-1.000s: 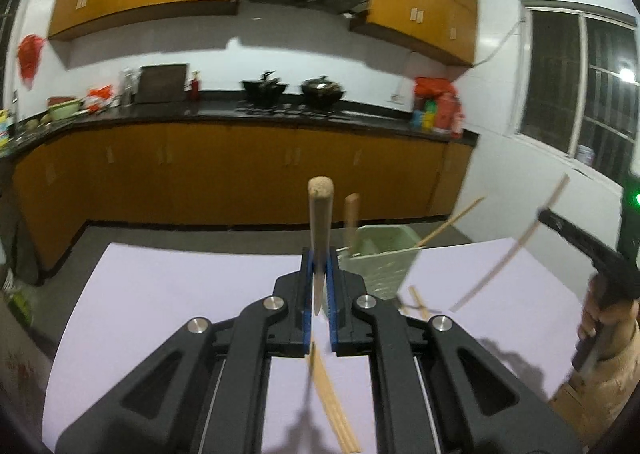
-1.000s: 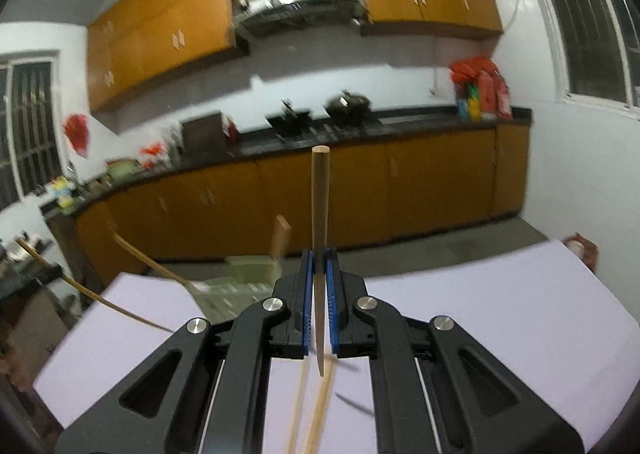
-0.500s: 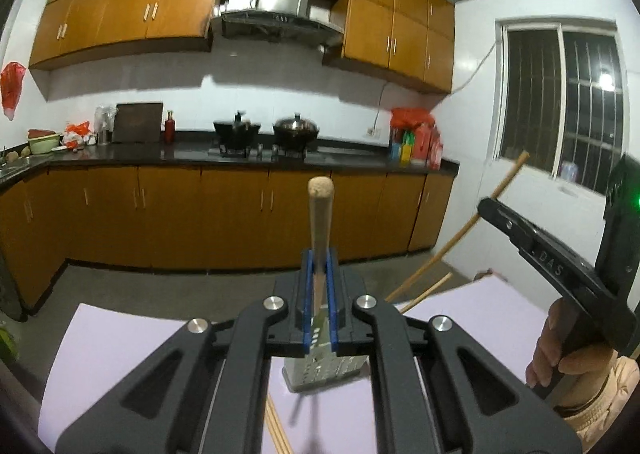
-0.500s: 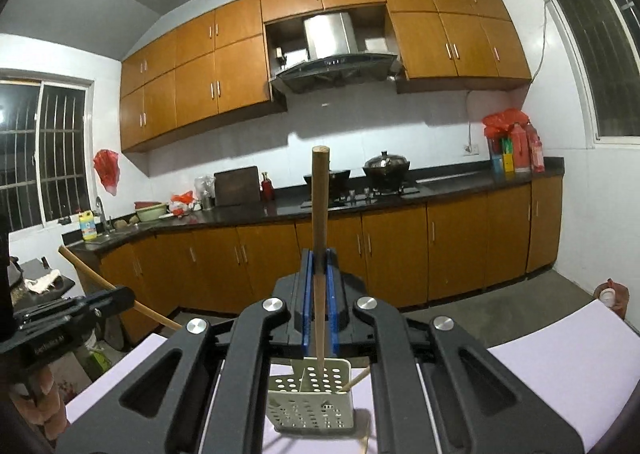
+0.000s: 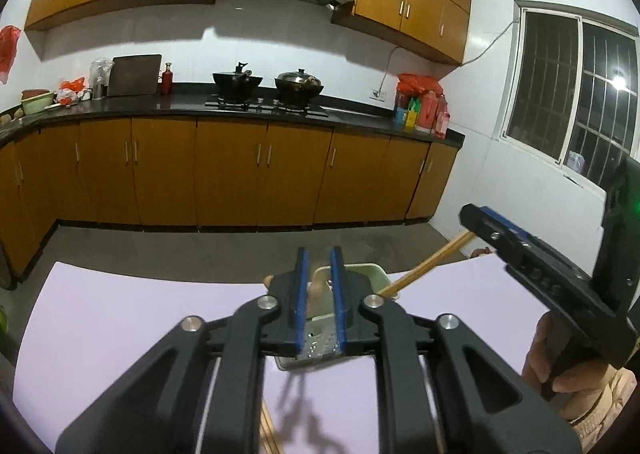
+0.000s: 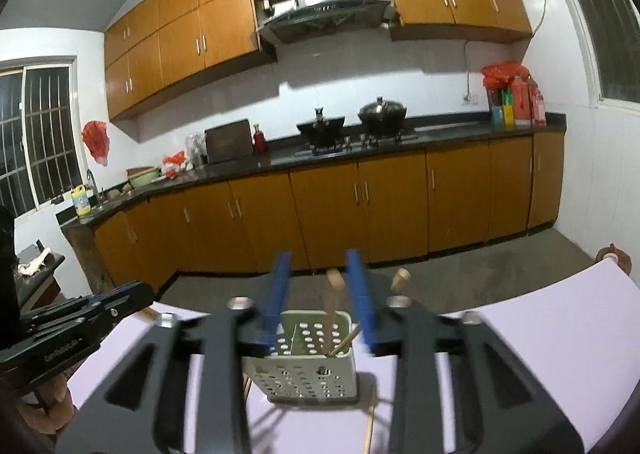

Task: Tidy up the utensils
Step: 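Lower the chopsticks into the green holder and open both tools, then lower the left tool onto another chopstick and close while the right tool grasps one too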

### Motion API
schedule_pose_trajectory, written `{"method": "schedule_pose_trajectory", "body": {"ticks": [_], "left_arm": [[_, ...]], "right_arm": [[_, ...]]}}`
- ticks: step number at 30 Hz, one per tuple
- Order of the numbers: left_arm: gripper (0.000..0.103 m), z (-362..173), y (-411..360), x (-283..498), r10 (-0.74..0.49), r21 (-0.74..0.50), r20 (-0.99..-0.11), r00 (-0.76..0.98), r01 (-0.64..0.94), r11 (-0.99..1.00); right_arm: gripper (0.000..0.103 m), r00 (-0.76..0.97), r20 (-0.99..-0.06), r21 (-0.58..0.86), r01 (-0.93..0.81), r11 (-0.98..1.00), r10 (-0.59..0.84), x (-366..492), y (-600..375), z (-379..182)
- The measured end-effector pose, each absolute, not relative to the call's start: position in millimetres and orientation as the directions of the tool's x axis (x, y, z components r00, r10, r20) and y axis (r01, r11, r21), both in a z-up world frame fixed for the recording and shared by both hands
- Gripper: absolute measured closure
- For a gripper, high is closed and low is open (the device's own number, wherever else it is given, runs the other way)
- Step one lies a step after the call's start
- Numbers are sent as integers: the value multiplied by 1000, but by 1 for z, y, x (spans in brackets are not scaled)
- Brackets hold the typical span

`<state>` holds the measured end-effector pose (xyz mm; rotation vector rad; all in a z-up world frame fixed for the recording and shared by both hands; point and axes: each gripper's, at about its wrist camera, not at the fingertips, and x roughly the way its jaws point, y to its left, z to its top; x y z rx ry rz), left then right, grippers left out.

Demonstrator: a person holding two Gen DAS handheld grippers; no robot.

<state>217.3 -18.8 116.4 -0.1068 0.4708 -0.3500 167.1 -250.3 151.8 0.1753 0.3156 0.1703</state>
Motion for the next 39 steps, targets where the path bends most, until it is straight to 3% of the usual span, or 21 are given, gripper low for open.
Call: {"method": "schedule_pose_trajectory", "body": {"ticks": [7,11,14,17,20,24,30,34,39], "left_arm": [[80,133,-1,182,-359,-224,-338,870,296,929],[78,127,15,151,-309,-216,-320,896,248,944],[78,96,27,139,-245,-188,-384,890,184,965],[79,50,35,141,-178,-153,-500,848,116,981],[80,-3,41,144,-170,-175,-614,771,77,982],[80,-44,43,142,-193,-213,-691,697,58,975],[80,-62,38,145,-200,-204,-724,660,73,976],[80,-65,31,147,-213,-206,-733,646,88,975],[80,-71,20,147,-221,-190,-745,629,118,975]], "right_arm": [[67,960,-241,214,-90,973,142,130,-272,169],[67,948,-305,217,-22,976,89,114,-292,146],[68,891,-450,196,29,980,63,116,-303,97],[86,780,-618,212,40,977,102,127,-306,37],[91,680,-716,241,26,970,159,132,-299,-11],[92,618,-763,259,21,966,191,135,-291,-40],[93,597,-781,234,4,972,185,136,-281,-53],[96,616,-784,131,42,990,77,135,-282,-53],[96,622,-781,165,110,980,61,136,-302,-55]]}}
